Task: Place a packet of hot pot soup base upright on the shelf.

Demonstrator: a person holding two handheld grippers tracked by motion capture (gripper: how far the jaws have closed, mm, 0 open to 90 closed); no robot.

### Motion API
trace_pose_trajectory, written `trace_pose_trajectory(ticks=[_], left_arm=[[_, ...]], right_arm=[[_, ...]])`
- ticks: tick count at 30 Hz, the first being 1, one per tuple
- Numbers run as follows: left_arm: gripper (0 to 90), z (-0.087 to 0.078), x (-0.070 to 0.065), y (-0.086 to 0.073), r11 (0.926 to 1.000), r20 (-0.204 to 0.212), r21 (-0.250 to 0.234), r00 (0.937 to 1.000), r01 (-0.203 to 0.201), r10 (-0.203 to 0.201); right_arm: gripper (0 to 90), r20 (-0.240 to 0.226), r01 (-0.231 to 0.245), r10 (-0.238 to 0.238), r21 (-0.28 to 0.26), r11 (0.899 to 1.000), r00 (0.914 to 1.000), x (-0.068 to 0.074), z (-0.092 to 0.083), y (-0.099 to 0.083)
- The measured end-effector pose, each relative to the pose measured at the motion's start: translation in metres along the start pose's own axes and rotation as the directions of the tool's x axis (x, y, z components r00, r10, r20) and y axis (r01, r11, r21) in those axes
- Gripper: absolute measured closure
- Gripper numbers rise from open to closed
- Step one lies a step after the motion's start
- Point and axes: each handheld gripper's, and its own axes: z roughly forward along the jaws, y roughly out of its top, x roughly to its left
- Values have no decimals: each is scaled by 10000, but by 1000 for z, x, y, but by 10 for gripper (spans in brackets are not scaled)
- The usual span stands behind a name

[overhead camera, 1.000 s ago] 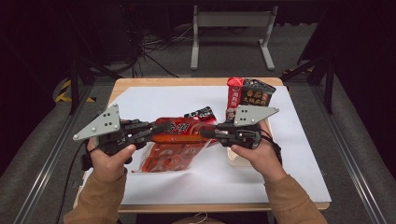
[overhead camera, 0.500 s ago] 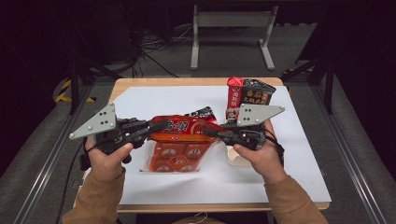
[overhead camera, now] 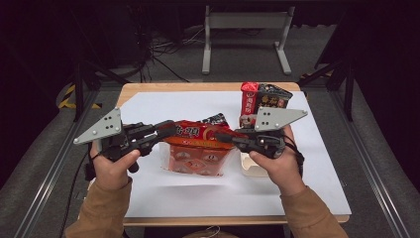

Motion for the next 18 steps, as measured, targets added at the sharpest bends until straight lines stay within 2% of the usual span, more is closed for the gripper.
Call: trace_pose_trajectory(ticks=[4, 11, 15, 17, 18], left_arm=[[750, -2, 4, -1, 9996, -208, -169, 9996, 207, -210], [696, -3, 10, -4, 9988, -219, -199, 9988, 441, -445], [609, -3, 14, -5, 9980, -197, -153, 9980, 605, -608], [497, -1, 16, -6, 9975, -182, 102, 9974, 704, -703], [471, -1, 18, -7, 9977, -274, 132, 9974, 671, -667]], right_arm=[[896, -64, 29, -28, 53, 10000, 10000, 1, -1, 6], [896, 78, -44, 42, 288, 9996, 10000, 0, -1, 13], [896, 171, -126, 120, 324, 9994, 9998, -3, -4, 19], [895, 241, -193, 185, 349, 9992, 9995, -4, -7, 23], [896, 270, -204, 195, 355, 9992, 9994, -5, -8, 25]])
